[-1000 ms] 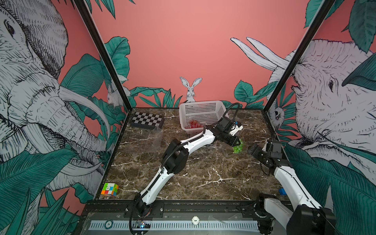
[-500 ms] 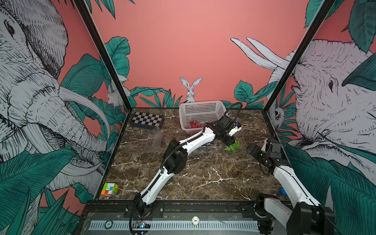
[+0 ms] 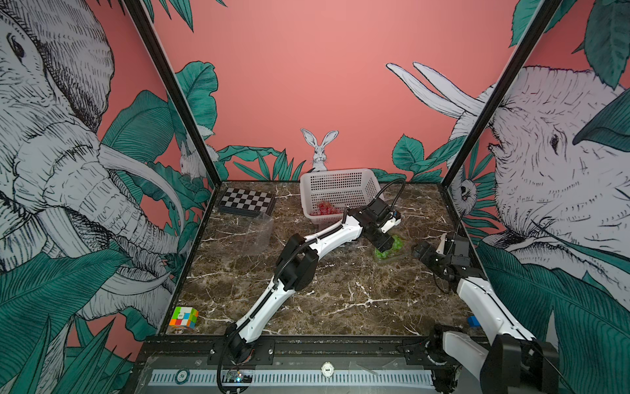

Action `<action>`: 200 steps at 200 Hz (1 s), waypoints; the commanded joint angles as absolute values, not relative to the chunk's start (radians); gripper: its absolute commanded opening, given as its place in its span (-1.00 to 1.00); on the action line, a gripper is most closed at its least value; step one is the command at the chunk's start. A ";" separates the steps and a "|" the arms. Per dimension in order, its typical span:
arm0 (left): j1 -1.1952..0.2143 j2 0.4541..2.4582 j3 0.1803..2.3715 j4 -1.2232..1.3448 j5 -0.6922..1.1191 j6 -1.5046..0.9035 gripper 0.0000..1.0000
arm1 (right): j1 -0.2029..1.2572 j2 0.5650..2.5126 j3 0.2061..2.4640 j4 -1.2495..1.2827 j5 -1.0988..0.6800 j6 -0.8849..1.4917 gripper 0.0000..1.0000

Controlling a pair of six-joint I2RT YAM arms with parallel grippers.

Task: Pack grapes into containers
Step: Place the grape into the packing box, then adjust the packing box at the center of the board.

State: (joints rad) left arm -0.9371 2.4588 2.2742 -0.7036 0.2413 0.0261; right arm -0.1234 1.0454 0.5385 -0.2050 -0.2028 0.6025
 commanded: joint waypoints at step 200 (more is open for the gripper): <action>-0.747 2.417 2.386 -0.448 0.303 -0.281 0.99 | 0.052 1.345 0.521 0.177 -0.474 0.754 0.97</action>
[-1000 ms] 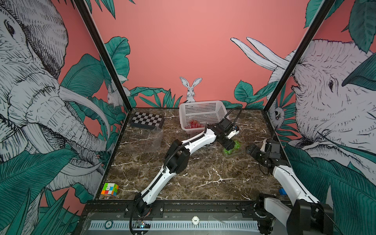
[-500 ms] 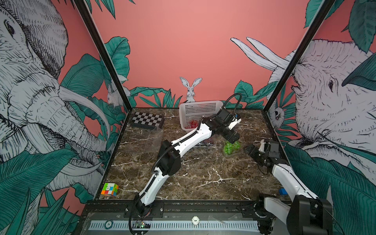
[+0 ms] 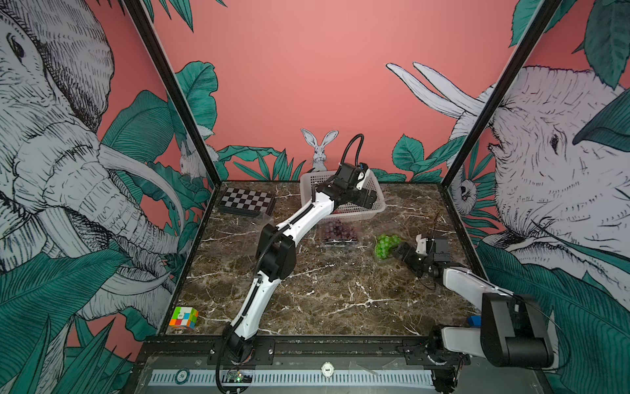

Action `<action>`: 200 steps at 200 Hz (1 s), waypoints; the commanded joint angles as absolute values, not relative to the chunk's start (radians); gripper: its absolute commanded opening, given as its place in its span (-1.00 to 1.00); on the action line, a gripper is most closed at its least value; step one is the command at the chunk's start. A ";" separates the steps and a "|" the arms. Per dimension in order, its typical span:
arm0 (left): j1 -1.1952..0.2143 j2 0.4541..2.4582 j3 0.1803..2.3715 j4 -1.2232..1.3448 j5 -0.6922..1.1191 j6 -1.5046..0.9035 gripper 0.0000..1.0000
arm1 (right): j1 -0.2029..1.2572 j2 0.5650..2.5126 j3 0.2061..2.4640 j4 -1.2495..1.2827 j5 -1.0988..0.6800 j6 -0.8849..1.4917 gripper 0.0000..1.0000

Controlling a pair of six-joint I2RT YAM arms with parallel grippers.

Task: Pack grapes into containers
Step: Adjust the packing box at the center of the board.

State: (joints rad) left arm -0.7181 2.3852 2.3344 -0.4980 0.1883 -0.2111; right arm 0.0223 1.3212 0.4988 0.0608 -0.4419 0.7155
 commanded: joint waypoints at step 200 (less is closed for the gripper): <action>-0.796 2.391 2.366 -0.357 0.425 -0.348 0.99 | -0.140 1.231 0.619 -0.151 -0.439 0.600 0.97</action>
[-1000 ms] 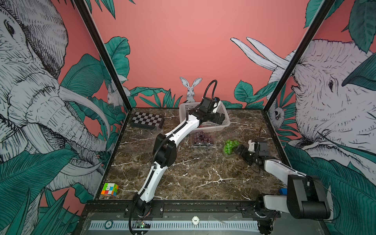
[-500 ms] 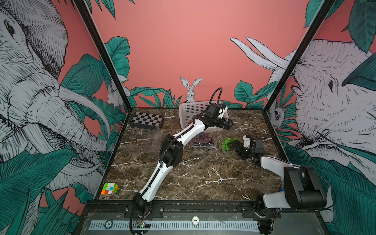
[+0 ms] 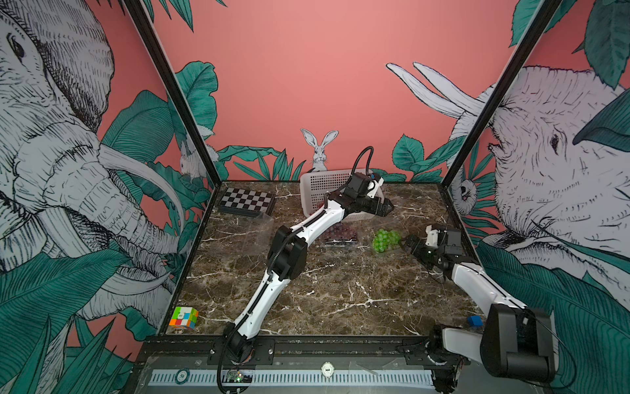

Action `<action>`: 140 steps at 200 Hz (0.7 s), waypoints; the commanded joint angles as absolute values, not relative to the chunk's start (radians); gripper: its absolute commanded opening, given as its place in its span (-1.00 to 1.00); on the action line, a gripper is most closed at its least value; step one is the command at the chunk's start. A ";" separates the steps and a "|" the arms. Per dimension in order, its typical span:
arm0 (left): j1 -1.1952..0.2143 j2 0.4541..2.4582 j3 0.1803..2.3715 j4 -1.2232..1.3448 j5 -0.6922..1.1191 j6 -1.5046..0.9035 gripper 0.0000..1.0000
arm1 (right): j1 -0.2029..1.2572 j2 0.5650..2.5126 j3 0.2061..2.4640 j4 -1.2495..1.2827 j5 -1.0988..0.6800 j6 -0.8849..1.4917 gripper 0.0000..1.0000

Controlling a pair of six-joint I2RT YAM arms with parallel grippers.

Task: Pack grapes into containers
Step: Adjust the packing box at the center of the board, then close the packing box at the center of the board.

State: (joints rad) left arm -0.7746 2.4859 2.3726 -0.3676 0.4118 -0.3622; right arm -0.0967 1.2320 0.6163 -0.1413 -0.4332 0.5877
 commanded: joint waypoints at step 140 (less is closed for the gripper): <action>-0.903 2.212 1.980 -0.170 0.443 -0.427 0.99 | -0.336 1.298 0.571 0.181 -0.713 0.862 0.89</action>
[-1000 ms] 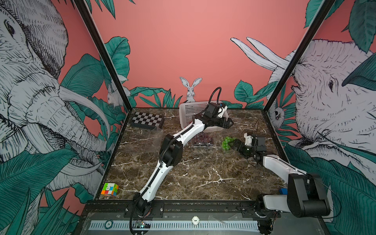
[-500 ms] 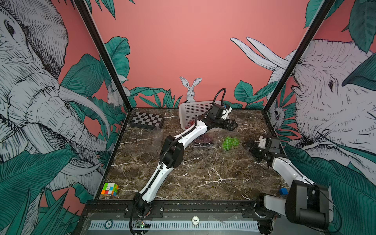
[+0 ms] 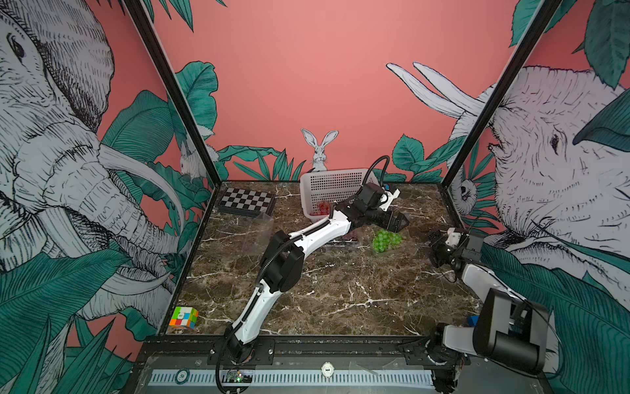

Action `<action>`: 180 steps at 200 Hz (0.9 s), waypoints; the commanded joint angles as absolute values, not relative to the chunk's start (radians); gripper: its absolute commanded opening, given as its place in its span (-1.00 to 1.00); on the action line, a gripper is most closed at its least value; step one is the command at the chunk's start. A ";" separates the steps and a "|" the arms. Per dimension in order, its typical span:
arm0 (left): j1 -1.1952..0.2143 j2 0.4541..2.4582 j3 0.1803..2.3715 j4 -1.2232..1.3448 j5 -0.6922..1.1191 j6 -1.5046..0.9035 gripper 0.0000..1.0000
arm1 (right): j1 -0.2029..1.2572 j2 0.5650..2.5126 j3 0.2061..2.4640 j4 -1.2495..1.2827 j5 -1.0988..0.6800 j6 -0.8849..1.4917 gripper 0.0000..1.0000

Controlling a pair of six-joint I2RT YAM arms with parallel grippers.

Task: Pack grapes into containers
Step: Close the packing box at the center of the board.

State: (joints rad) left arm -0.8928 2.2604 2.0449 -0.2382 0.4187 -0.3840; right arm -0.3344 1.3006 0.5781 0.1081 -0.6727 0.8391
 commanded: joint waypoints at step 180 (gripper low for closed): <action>-0.940 2.197 1.805 -0.089 0.438 -0.465 0.99 | -0.340 1.523 0.476 0.536 -0.806 1.004 -0.02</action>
